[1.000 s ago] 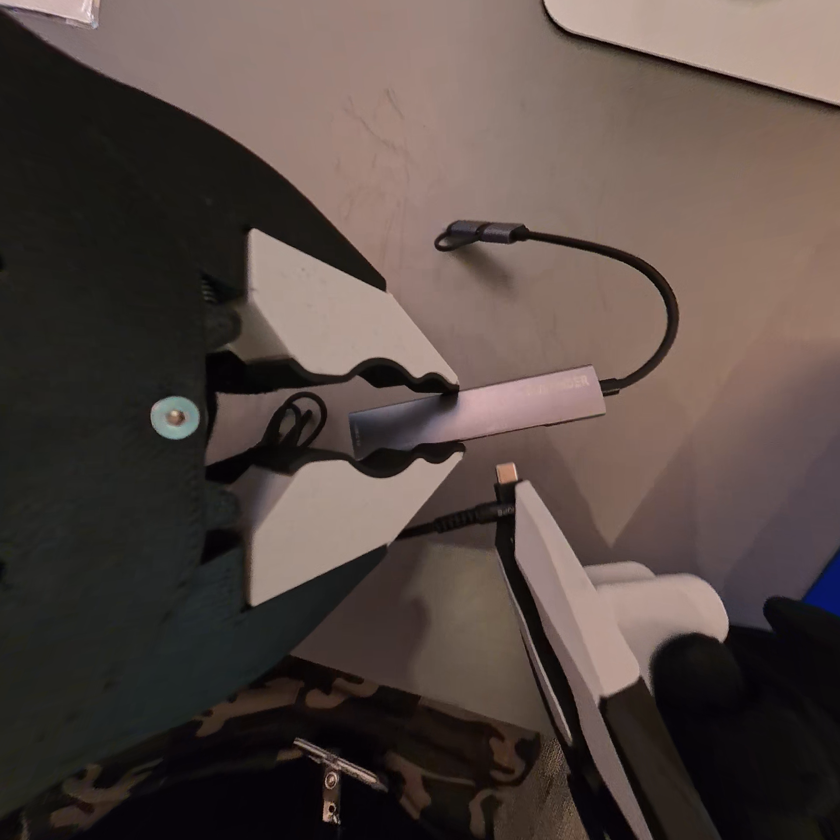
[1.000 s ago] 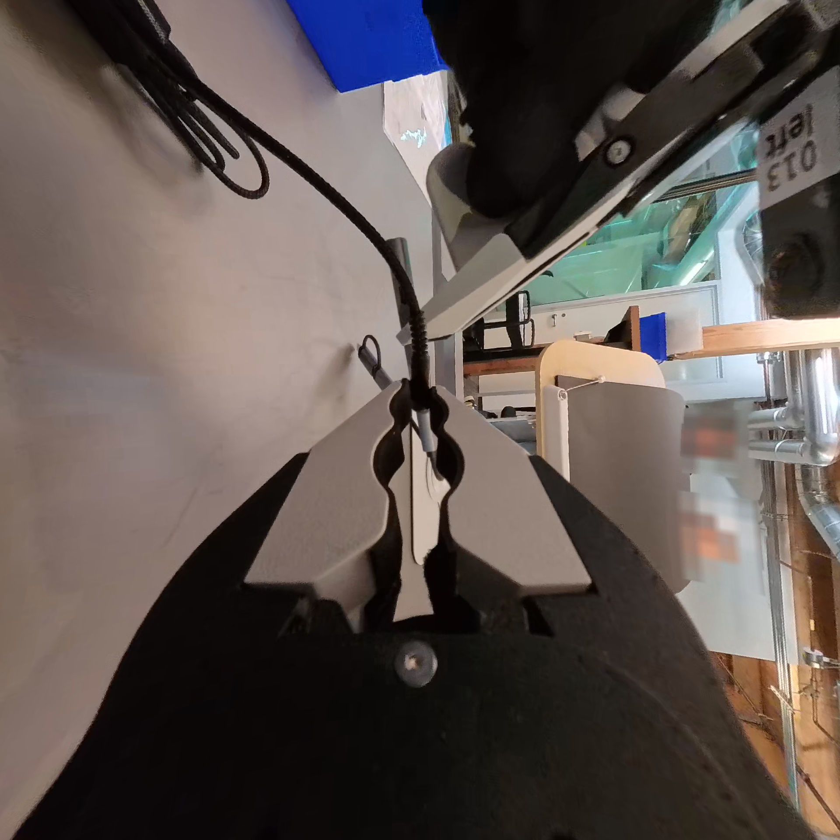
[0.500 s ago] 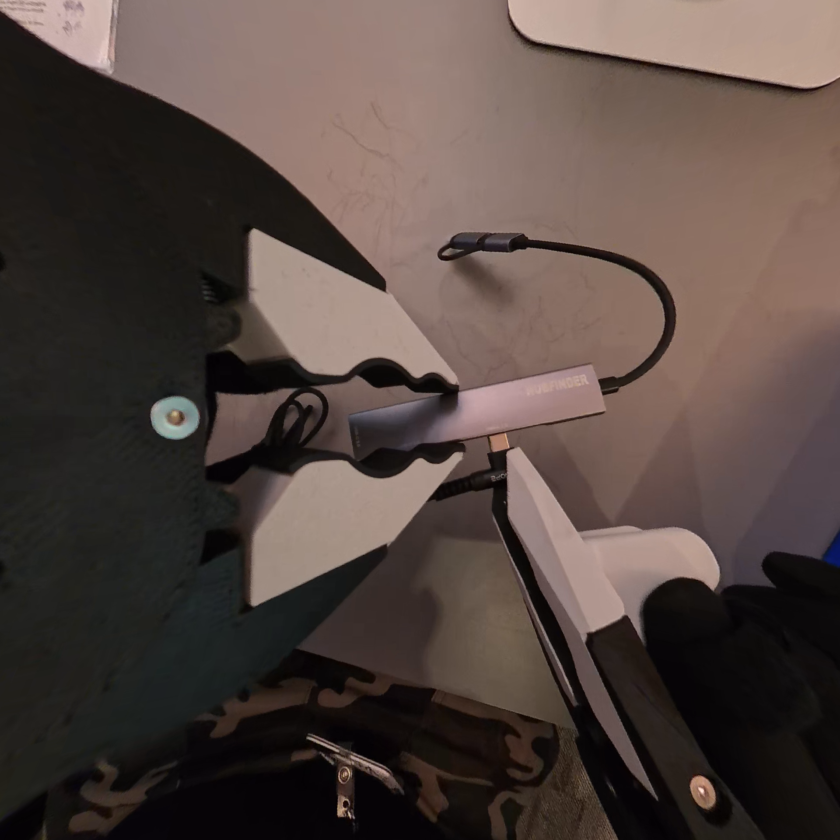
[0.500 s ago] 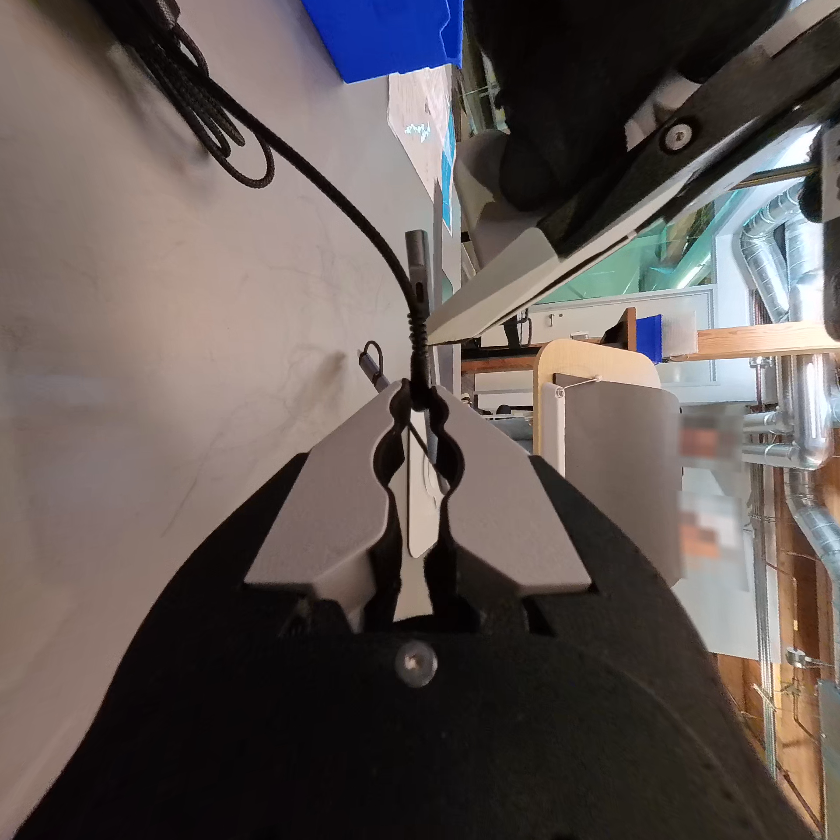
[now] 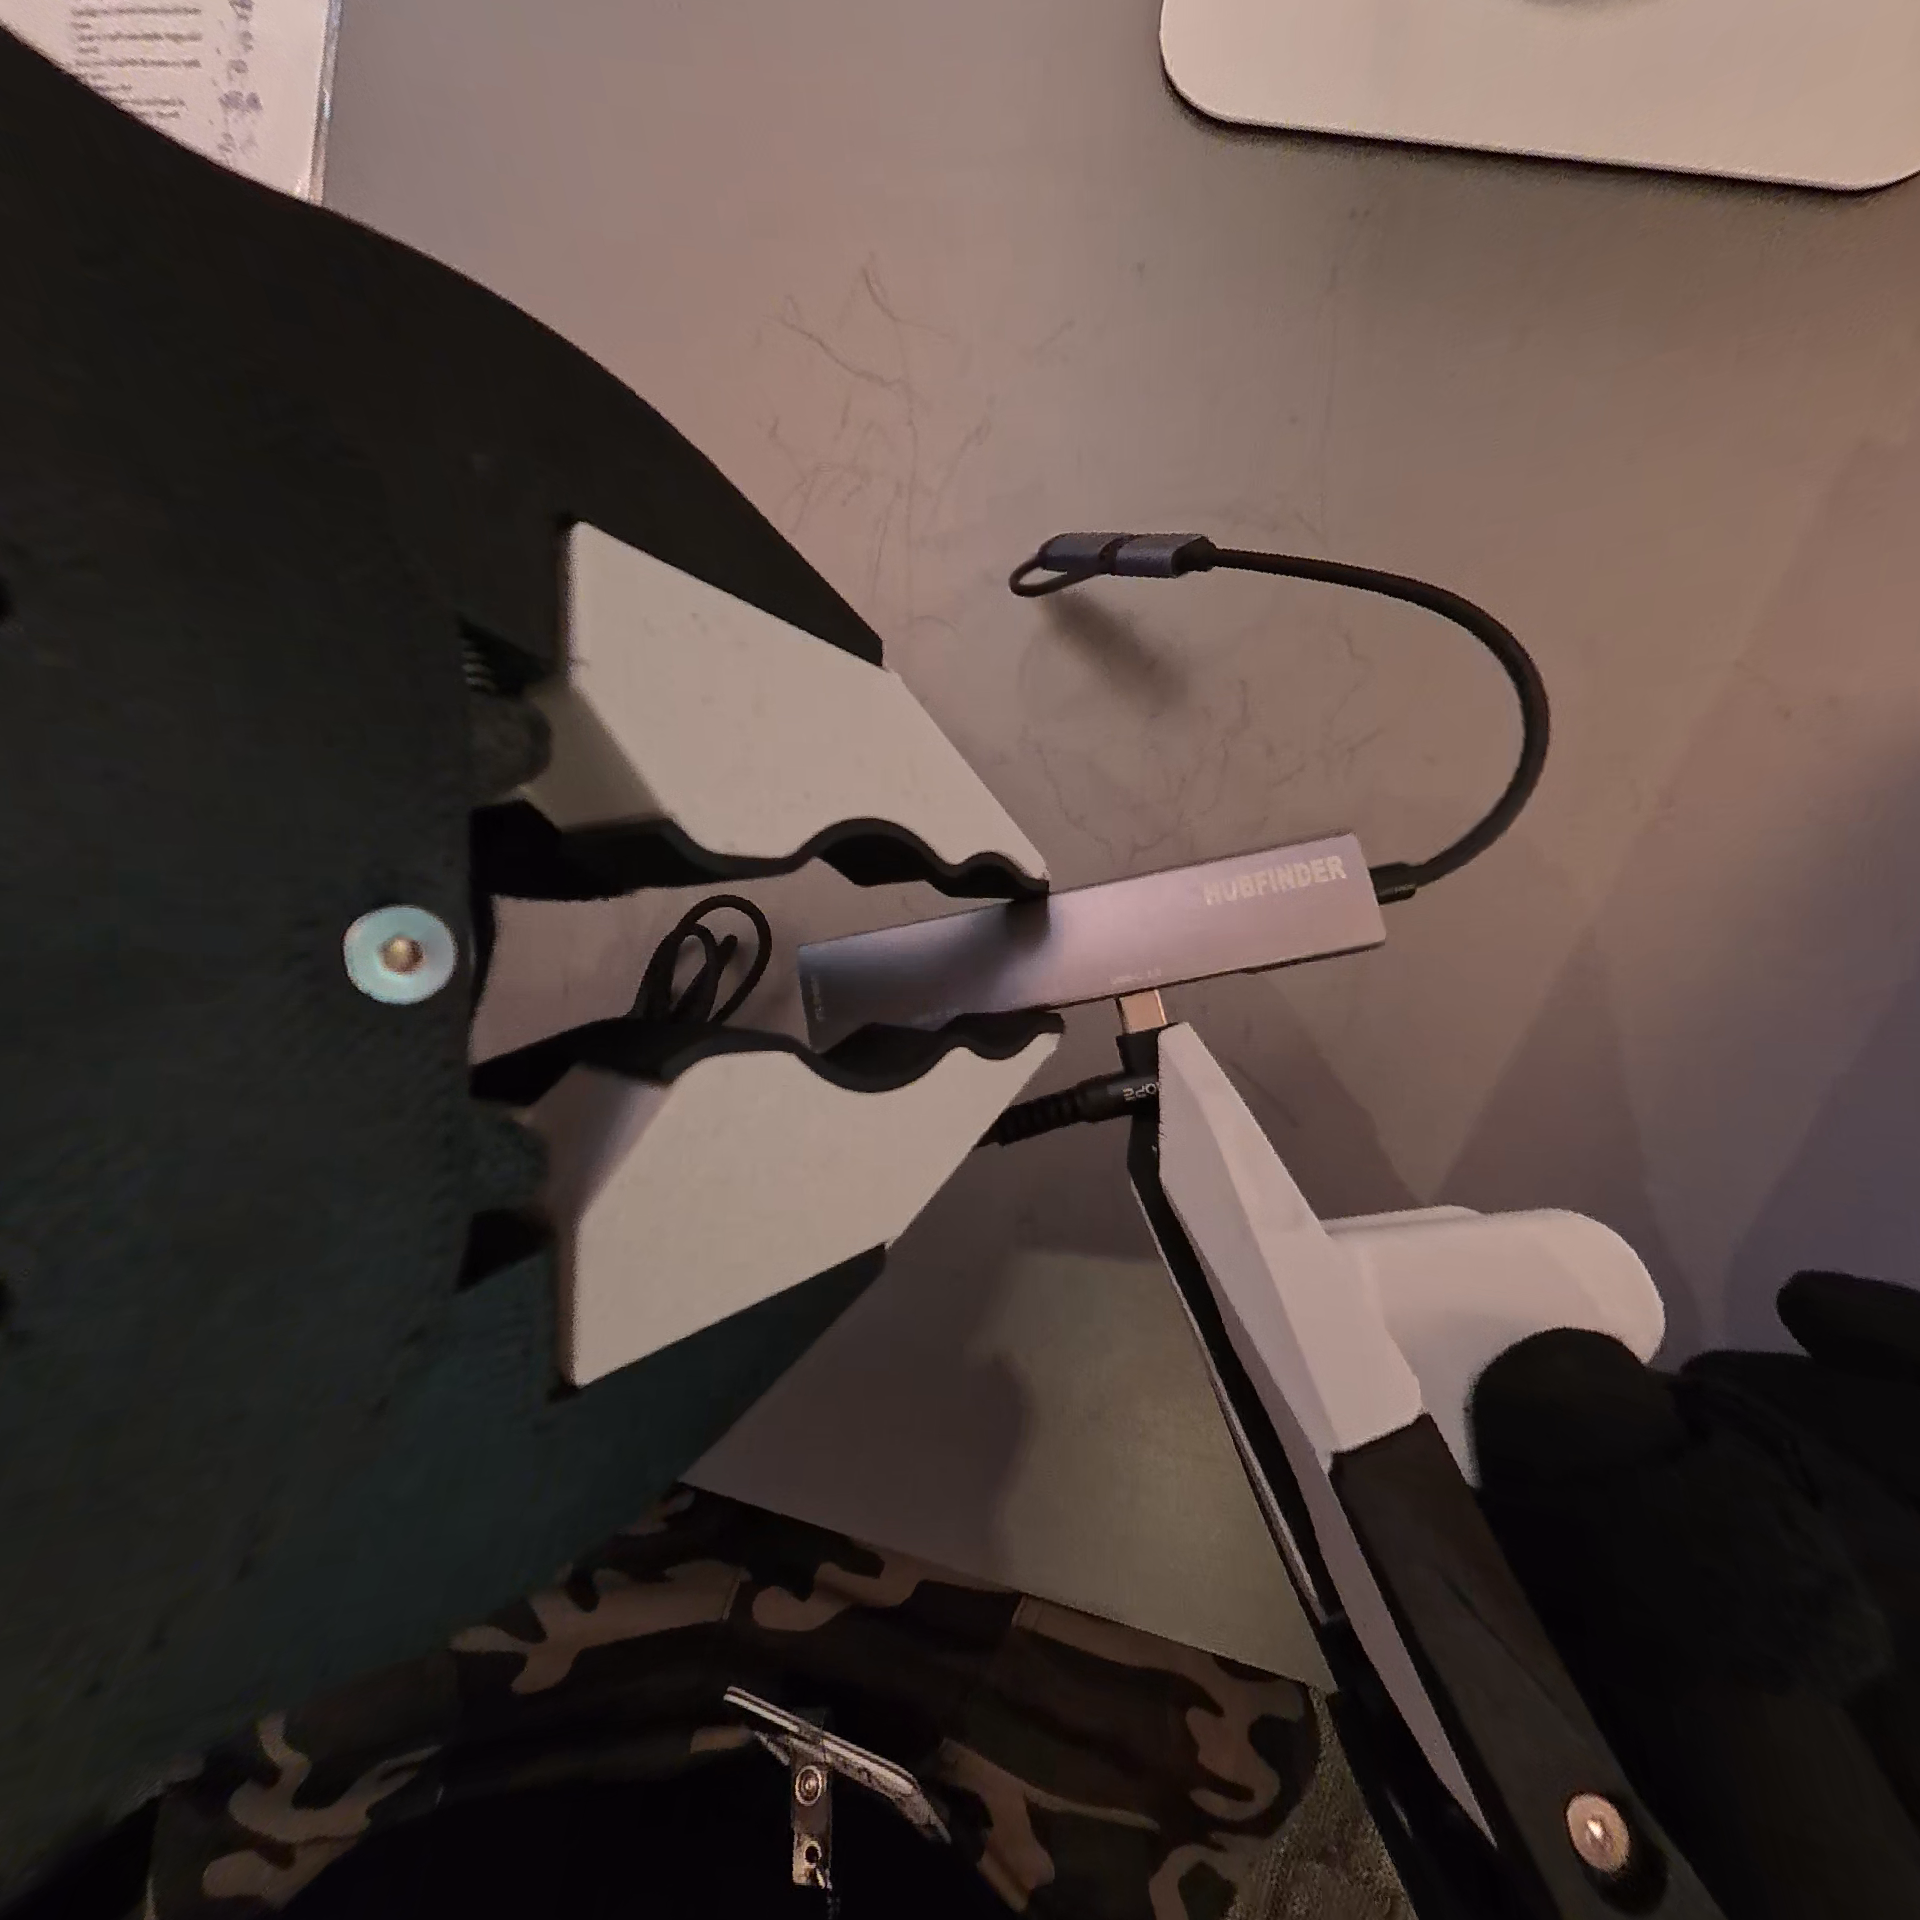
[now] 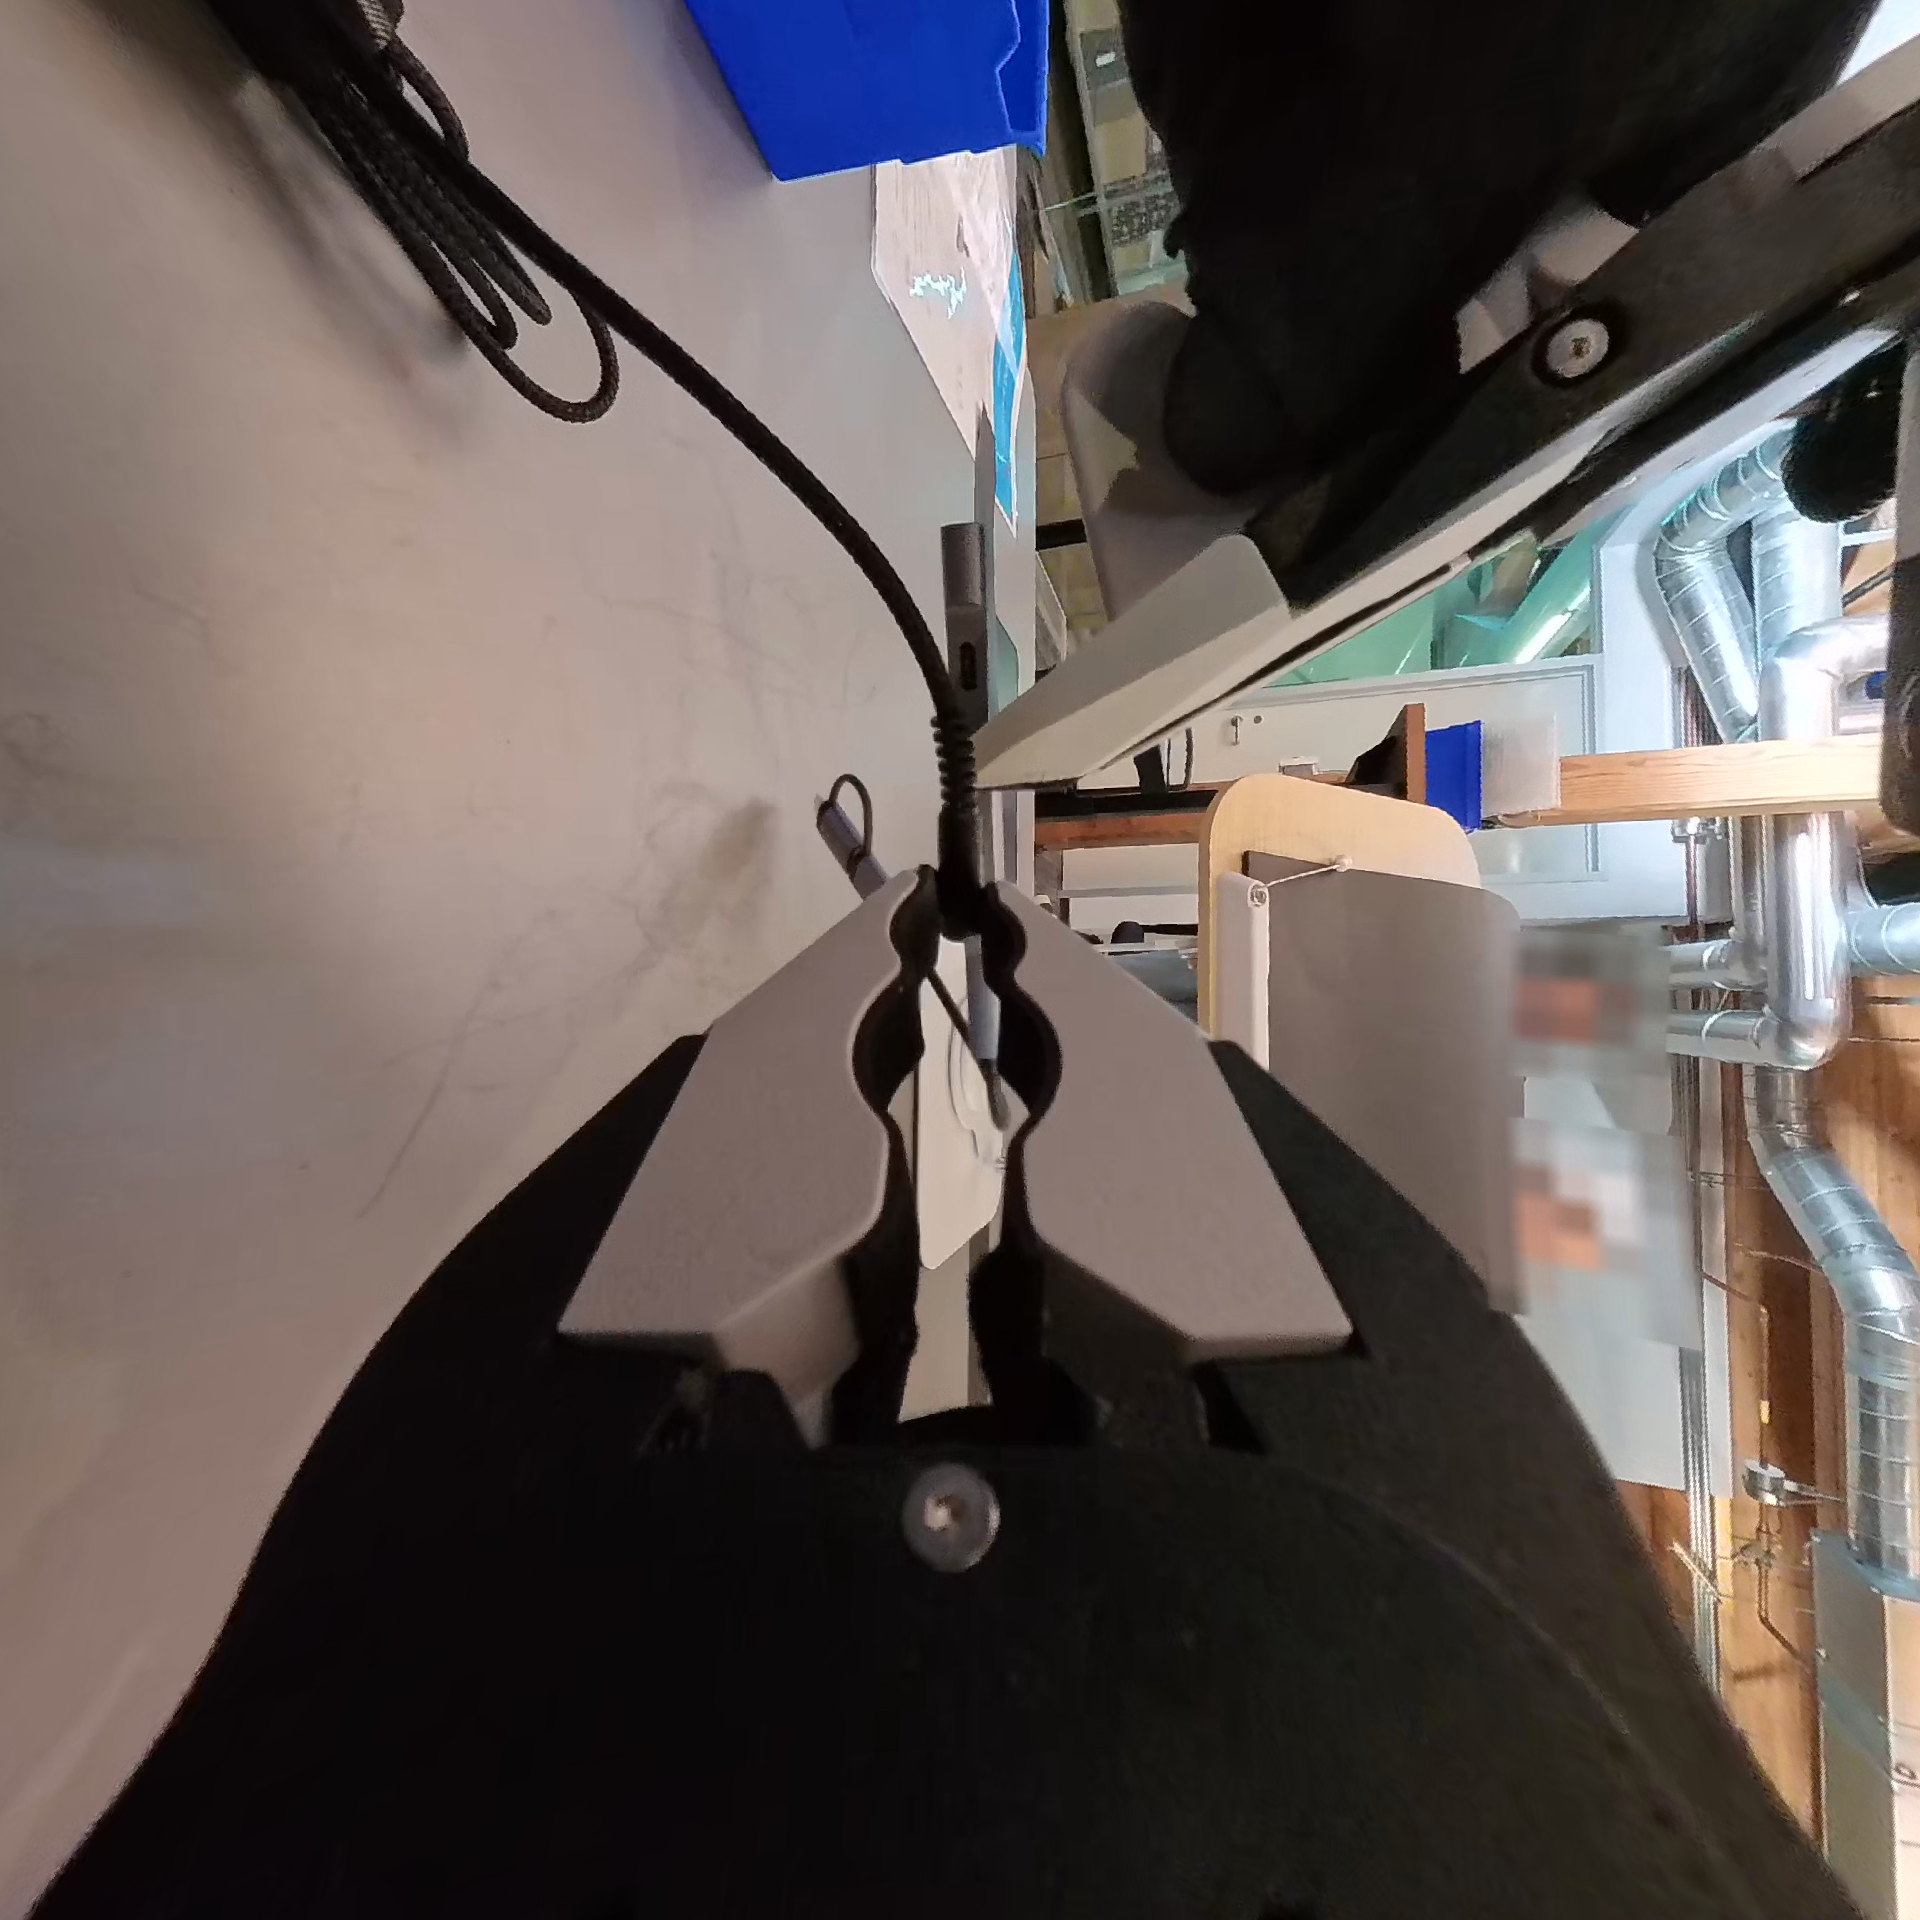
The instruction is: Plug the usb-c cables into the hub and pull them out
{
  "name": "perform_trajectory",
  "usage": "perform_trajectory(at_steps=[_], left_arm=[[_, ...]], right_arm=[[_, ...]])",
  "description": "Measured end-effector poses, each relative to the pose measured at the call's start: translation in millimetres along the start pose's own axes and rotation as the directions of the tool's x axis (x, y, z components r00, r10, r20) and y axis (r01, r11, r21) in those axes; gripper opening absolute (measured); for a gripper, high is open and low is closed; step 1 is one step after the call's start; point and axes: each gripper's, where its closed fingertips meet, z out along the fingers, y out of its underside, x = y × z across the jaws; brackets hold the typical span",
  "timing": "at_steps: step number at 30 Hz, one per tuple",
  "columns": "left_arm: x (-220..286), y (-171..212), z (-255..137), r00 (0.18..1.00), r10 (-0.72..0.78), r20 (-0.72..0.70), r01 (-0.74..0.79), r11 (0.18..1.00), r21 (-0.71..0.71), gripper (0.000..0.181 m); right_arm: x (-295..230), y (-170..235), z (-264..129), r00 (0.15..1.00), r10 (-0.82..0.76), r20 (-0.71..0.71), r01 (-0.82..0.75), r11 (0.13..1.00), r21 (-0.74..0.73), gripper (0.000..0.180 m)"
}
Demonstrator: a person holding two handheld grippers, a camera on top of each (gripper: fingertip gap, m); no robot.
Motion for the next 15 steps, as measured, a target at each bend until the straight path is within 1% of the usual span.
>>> perform_trajectory(at_steps=[11,15], left_arm=[[-0.1,-1.3,1.1,1.0,0.002,-0.001,-0.002,1.0,0.006,0.019],[-0.2,-4.5,-1.4,1.0,-0.026,-0.014,0.027,0.999,0.032,0.019]], right_arm=[[-0.7,1.1,0.3,1.0,0.007,0.008,-0.007,1.0,0.0,0.004],[-1.2,0.8,0.1,1.0,0.014,0.012,-0.014,1.0,-0.001,0.005]])
